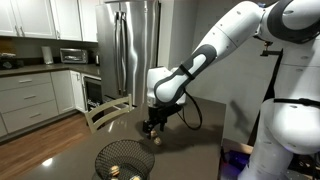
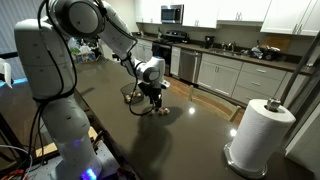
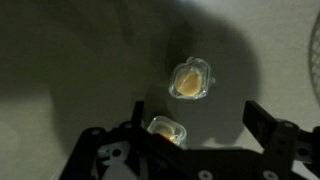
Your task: Place one of the hamburger toys inside the black basket
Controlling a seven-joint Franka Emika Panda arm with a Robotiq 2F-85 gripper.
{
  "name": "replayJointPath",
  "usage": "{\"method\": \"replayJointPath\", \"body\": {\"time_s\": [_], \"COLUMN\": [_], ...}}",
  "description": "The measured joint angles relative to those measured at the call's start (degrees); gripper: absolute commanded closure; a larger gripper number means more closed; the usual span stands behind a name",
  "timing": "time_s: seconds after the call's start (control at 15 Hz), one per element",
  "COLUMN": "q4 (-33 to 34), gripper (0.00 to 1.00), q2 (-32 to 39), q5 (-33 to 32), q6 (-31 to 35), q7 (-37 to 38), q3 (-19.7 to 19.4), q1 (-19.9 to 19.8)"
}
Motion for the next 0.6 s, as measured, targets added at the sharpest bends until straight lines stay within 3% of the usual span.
{"method": "replayJointPath", "body": {"time_s": [0.6], "q4": [0.1], "gripper": [0.0], "q2": [1.0], "q5": [-1.4], "q6": [1.3], "q7": [0.3], "q3": [-0.6], "q1": [0.0]}}
